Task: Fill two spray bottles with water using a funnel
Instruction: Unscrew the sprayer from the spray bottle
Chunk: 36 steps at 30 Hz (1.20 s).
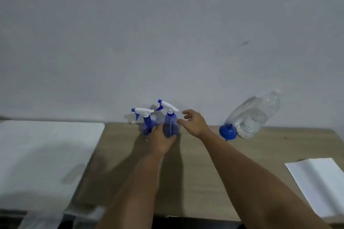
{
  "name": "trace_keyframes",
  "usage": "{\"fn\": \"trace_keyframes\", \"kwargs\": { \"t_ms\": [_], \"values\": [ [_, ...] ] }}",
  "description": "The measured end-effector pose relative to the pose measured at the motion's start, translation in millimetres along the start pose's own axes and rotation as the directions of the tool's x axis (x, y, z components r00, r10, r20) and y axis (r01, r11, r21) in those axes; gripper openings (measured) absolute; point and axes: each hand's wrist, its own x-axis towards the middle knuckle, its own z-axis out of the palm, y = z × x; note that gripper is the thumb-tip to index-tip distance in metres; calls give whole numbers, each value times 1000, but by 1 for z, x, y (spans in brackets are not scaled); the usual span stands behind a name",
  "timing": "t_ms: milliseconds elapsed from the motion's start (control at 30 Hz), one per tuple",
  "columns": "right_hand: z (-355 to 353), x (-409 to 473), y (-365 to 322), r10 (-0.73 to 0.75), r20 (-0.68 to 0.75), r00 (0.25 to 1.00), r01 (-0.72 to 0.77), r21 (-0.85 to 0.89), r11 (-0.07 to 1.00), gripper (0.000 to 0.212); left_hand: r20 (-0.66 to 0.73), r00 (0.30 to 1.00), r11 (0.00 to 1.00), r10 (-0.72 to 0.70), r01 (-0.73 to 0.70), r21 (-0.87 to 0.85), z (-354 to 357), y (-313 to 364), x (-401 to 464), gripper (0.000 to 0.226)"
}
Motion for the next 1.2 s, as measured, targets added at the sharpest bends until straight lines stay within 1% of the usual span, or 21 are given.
{"fn": "trace_keyframes", "kwargs": {
  "t_ms": [100,167,233,300,400,500,600,667,800,867,967,1067,1167,1200],
  "values": [
    [25,26,3,44,0,999,-43,94,995,59,41,997,987,-69,74,-141,16,-18,40,57],
    [41,39,7,31,-11,999,-30,123,992,54,58,995,970,-83,94,-223,24,-25,58,68],
    [55,49,11,6,-28,1000,-1,155,988,45,72,995,942,-74,94,-321,31,-29,72,62],
    [66,54,14,-5,-50,999,13,158,987,40,98,994,933,-44,76,-353,35,-31,84,52],
    [74,57,21,-31,-101,994,45,147,988,29,99,995,941,-19,51,-334,39,-35,97,43],
    [73,49,29,-37,-125,991,59,178,982,28,106,994,958,-11,41,-285,43,-35,94,35],
    [58,30,40,-19,-128,992,46,210,977,29,162,985,966,53,-9,-257,43,-21,72,29],
    [39,11,47,-9,-121,993,33,202,979,27,219,972,962,91,-30,-270,39,-5,49,23],
    [-9,-36,70,-8,-69,998,18,157,987,13,324,941,921,101,35,-389,67,12,9,37],
    [-28,-65,84,-7,-57,998,15,147,989,16,355,928,914,112,44,-403,88,17,-13,39],
    [-45,-102,110,24,-116,993,-3,181,983,24,395,913,927,99,59,-370,118,32,-46,41],
    [-59,-129,128,40,-205,978,4,211,977,29,347,928,920,137,11,-392,145,48,-71,43],
    [-73,-147,144,27,-284,958,40,227,973,35,326,937,951,127,-21,-310,162,64,-96,35],
    [-77,-153,150,20,-298,954,53,235,970,36,306,944,953,125,-28,-303,166,68,-103,35]
  ]
}}
